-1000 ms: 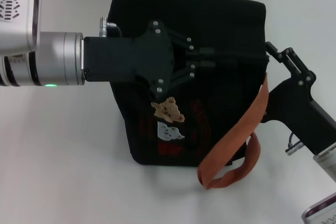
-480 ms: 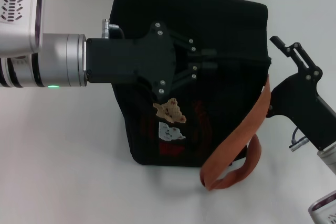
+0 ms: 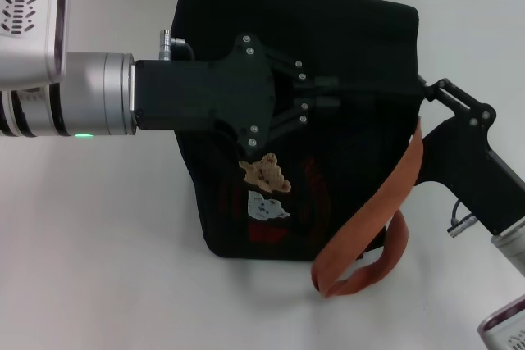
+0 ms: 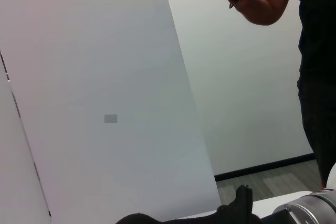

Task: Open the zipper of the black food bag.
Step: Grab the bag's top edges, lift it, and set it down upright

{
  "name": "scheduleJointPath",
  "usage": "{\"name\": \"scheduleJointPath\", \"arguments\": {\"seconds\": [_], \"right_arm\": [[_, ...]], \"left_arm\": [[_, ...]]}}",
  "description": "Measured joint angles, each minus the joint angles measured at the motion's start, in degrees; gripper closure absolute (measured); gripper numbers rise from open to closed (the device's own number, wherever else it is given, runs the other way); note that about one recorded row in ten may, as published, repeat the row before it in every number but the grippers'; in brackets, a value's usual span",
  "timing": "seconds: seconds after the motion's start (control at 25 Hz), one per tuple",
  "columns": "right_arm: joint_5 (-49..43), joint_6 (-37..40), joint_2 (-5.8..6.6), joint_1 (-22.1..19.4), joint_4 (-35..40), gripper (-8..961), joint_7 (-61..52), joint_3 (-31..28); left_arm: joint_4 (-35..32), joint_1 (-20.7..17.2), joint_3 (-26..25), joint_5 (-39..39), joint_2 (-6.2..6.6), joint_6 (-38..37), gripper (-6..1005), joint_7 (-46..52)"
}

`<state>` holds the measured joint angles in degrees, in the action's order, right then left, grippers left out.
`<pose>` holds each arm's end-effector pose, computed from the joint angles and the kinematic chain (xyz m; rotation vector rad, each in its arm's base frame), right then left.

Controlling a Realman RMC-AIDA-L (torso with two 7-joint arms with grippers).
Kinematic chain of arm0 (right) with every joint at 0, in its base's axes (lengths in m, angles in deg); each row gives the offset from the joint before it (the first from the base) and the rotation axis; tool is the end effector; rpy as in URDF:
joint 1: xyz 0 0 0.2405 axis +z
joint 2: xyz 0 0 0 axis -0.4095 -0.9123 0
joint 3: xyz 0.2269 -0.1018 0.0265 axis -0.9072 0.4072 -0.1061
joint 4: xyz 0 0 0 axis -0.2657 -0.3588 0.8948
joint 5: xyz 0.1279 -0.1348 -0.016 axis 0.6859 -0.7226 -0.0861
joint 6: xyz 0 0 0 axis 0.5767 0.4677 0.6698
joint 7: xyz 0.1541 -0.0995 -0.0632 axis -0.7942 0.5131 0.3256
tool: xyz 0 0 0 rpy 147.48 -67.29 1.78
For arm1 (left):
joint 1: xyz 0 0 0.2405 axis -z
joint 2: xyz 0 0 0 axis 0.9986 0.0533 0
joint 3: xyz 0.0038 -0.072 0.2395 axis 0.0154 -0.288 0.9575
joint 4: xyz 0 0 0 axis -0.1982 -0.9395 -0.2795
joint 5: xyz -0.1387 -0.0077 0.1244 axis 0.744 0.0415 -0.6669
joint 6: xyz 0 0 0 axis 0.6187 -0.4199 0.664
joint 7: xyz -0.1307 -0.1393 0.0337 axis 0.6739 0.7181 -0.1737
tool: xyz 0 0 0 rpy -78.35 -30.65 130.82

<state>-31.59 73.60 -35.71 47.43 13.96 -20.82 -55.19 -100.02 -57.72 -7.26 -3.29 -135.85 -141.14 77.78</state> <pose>0.2118 0.2776 -0.0614 -1.8304 -0.5511 0.5688 -0.1233 0.3023 -0.0478 -2.8187 0.3055 -0.9333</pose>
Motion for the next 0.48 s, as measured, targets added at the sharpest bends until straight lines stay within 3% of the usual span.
{"name": "scheduleJointPath", "arguments": {"seconds": [0.04, 0.48], "right_arm": [[0.0, -0.2, -0.01, 0.1, 0.0, 321, 0.0, 0.0], [-0.6, -1.4, -0.09, 1.0, 0.0, 810, -0.3, 0.1]], "left_arm": [[0.0, 0.0, 0.0, 0.0, 0.0, 0.0, 896, -0.1], [0.4, 0.0, 0.0, 0.3, 0.0, 0.0, 897, -0.4]]}}
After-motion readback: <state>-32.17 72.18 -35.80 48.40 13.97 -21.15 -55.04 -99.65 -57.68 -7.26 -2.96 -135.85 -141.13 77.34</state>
